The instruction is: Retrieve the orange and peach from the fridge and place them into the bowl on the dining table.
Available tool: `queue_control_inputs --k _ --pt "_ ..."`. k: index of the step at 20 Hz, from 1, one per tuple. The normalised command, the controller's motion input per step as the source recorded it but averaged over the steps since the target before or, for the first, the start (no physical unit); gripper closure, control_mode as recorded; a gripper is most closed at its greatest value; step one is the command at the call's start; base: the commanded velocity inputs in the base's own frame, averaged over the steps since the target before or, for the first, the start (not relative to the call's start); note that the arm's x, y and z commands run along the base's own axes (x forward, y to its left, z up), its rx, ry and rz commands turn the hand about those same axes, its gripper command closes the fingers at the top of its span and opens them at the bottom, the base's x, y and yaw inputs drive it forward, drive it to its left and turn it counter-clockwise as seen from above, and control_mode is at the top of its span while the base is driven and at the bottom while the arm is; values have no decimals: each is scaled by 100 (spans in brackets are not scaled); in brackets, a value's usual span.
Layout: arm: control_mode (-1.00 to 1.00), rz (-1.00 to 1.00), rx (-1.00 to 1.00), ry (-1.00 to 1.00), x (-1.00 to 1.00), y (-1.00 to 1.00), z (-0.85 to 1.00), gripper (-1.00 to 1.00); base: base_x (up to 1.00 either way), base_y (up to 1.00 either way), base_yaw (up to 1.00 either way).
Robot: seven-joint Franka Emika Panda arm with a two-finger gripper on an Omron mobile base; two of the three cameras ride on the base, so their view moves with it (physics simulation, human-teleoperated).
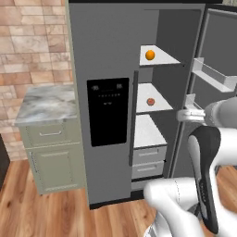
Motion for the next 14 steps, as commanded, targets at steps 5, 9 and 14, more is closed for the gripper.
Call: queue_control_inputs --k 5,9,14 --pt "-100 5 -1 11 0 48 1 -100 0 0 0" --pt "-100 0 -3 9 0 38 1 -100 0 0 0" --pt "-100 0 -3 1 0 38 0 -100 0 0 0"
